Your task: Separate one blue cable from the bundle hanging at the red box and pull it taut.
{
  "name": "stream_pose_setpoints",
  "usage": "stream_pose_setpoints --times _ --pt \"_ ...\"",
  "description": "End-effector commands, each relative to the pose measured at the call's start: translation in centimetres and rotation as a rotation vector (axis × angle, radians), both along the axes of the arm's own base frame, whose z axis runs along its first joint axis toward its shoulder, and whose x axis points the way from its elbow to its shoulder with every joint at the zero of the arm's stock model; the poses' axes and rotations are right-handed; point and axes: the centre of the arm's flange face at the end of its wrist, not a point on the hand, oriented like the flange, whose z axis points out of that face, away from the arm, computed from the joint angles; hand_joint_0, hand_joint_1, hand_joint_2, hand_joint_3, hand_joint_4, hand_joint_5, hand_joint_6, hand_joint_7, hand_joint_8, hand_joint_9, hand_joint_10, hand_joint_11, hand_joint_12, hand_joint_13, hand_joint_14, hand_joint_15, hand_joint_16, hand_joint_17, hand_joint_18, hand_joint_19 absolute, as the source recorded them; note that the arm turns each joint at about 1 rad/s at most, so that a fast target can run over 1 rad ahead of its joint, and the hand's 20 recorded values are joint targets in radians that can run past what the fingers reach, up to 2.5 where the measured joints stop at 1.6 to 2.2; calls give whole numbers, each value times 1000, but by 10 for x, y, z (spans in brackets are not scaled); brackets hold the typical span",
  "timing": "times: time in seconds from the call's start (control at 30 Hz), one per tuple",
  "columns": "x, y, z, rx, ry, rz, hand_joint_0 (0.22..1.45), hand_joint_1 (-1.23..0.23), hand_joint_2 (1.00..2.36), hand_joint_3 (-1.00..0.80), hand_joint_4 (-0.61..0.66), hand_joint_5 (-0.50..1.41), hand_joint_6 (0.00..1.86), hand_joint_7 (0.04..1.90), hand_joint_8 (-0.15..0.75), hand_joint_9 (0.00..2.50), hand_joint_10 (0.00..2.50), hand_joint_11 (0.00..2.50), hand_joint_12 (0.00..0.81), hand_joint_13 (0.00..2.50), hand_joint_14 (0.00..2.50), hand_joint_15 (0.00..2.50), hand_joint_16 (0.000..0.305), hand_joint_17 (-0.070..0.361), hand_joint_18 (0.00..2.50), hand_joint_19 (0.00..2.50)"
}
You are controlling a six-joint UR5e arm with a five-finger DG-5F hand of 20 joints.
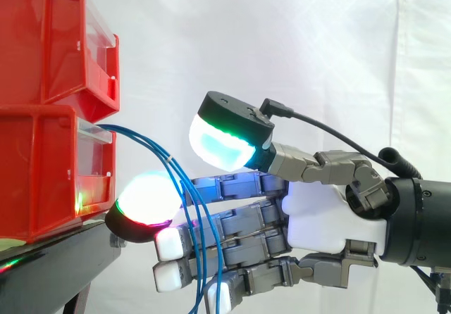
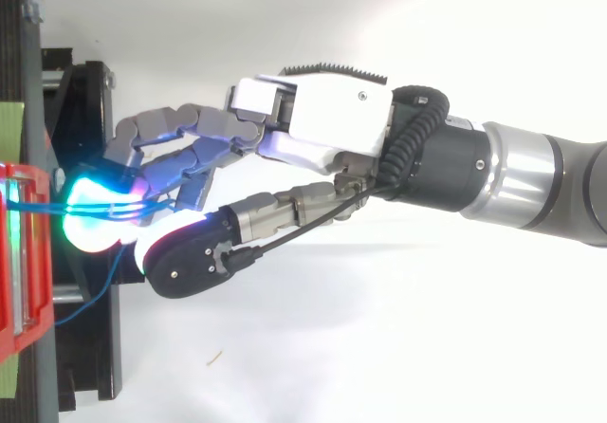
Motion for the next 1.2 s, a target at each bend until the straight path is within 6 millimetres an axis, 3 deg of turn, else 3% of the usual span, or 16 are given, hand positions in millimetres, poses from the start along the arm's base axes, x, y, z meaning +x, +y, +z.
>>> stream_pose_setpoints --times 0.0,0.43,0.6,0.83,1.17 --pt "0 0 -1 4 1 10 647 -571 1015 -319 235 -159 503 1055 240 686 21 779 362 584 22 748 45 100 715 799" --pt "-1 -2 5 25 -7 36 659 -558 1018 -249 209 -147 503 1118 245 717 22 786 368 602 20 736 45 100 727 799" --pt "-2 -8 8 21 -4 32 645 -547 1016 -308 205 -139 503 1150 259 768 22 823 373 653 22 752 45 102 760 795" --pt "-4 -12 14 16 0 38 618 -420 1009 -405 199 -127 503 1161 277 869 23 818 380 761 22 787 46 104 824 803" --pt "-5 -14 17 3 2 29 645 -405 1013 -349 205 -116 503 1157 287 959 23 847 376 888 25 823 46 104 902 798"
